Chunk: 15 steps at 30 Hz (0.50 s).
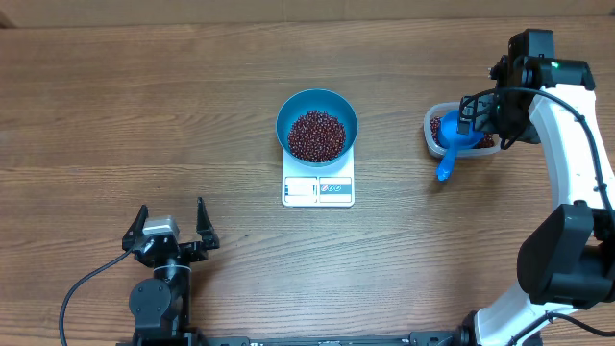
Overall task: Scoop item into bowl and weigh 150g on scale
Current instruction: 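Open the right gripper to release the scoop in the tub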
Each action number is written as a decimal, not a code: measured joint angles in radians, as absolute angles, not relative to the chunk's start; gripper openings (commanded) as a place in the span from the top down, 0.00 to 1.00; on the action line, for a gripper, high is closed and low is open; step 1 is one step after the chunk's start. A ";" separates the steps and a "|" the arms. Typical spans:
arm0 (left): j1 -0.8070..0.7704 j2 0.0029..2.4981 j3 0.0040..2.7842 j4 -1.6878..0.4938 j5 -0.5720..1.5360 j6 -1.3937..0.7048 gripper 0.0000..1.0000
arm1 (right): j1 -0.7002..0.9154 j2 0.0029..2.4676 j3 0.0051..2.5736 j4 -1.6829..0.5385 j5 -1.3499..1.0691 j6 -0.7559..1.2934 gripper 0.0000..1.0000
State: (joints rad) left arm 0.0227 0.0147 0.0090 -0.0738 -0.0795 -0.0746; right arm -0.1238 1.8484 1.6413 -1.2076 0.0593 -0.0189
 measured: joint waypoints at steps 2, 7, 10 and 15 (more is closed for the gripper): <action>0.023 0.015 0.009 -0.074 -0.080 -0.075 0.00 | -0.124 1.848 1.641 -1.207 0.060 -0.019 0.00; 0.023 0.015 0.009 -0.074 -0.080 -0.075 0.01 | -0.124 1.848 1.641 -1.207 0.059 -0.019 0.00; 0.023 0.015 0.009 -0.074 -0.080 -0.075 0.01 | -0.124 1.848 1.641 -1.207 0.059 -0.019 0.00; 0.023 0.015 0.009 -0.074 -0.079 -0.075 0.00 | -0.124 1.848 1.641 -1.169 0.059 -0.019 0.00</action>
